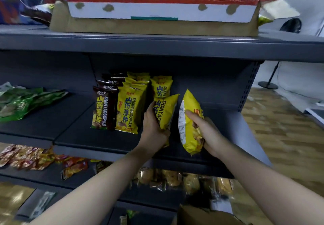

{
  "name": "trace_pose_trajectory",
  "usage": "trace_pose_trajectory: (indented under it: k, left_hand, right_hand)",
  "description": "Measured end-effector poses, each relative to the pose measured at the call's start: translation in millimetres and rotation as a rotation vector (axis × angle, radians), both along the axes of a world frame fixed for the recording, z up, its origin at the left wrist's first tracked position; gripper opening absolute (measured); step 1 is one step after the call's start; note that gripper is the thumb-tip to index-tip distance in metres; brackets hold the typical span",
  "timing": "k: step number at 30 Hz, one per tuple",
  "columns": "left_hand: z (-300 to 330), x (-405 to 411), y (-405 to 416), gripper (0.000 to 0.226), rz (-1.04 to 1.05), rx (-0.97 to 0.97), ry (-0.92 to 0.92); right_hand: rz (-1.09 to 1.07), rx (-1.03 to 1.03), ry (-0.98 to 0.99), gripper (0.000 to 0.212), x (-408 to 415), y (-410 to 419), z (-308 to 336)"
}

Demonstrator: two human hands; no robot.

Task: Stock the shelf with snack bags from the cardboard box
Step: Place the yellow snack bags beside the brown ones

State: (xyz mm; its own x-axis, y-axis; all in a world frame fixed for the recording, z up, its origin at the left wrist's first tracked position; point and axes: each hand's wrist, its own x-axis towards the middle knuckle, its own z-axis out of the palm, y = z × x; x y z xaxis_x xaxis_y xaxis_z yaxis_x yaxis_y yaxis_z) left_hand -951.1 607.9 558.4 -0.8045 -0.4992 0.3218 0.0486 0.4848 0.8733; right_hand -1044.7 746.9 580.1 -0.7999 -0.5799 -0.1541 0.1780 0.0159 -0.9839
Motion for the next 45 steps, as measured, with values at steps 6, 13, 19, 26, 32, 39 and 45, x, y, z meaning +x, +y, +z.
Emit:
trace_pose_trajectory:
  k: [6, 13, 19, 26, 32, 39, 45]
  left_hand:
    - [-2.5, -43.6, -29.9, 0.095, 0.088, -0.074, -0.018]
    - [-12.2, -85.4, -53.7, 0.094, 0.205, -0.218, -0.038]
    - [-25.4, -119.4, -54.8, 0.089, 0.434, -0.293, -0.191]
    - [-42.8, -128.6, -55.6, 0.097, 0.489, -0.279, -0.483]
    - [-38.6, -125.0, -52.0, 0.105, 0.451, -0.146, -0.583]
    - [-47.3, -105.0, -51.8, 0.105, 0.307, -0.149, -0.373]
    - [-55.0, -96.3, -60.9, 0.114, 0.278, -0.195, -0.205]
  right_hand:
    - [-0.089, 0.006, 0.081, 0.025, -24.2, -40.1, 2.8]
    - [-0.265, -0.034, 0.127, 0.03, -48.8, -82.3, -8.6]
    - [-0.328, -0.004, 0.14, 0.038, -65.9, -97.2, -21.8]
    - [-0.389, 0.009, 0.127, 0.036, -77.1, -97.9, -32.4]
    - [-0.395, 0.015, 0.114, 0.039, -79.7, -102.1, -35.9]
    - [-0.268, 0.091, 0.154, 0.041, -86.4, -105.2, -27.5]
    - [-0.194, 0.091, 0.239, 0.035, -87.2, -106.7, -18.8]
